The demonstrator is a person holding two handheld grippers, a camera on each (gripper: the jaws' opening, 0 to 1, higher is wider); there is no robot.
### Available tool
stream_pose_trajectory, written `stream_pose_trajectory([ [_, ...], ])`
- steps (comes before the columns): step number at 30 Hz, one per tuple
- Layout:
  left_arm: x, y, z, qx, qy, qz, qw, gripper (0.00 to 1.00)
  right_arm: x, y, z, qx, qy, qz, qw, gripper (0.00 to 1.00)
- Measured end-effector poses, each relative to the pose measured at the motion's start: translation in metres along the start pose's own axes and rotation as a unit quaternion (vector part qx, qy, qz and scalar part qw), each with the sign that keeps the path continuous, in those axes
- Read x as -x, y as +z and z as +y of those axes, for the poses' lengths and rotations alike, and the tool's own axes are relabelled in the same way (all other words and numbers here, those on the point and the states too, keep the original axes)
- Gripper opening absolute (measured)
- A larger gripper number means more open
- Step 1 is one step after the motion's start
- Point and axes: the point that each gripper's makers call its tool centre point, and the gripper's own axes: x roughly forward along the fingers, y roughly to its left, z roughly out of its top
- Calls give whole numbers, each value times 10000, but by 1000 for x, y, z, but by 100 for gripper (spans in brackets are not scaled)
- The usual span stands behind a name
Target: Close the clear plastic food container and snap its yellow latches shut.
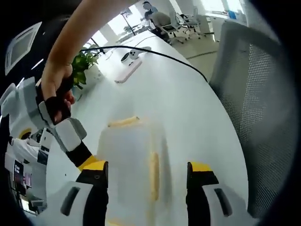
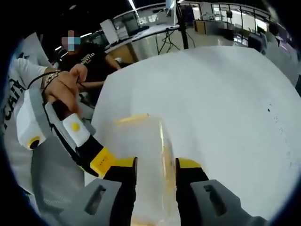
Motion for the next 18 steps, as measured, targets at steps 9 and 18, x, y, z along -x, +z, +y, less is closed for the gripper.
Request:
stream_pose_trajectory([
  [9,3,-4,-2,137,-57,8,9999,65,4,-2,-1,43,-167,-9,9999,38],
  [18,10,-8,4,239,39,5,9997,67,12,3,-2,-30,-245,-232,9994,40],
])
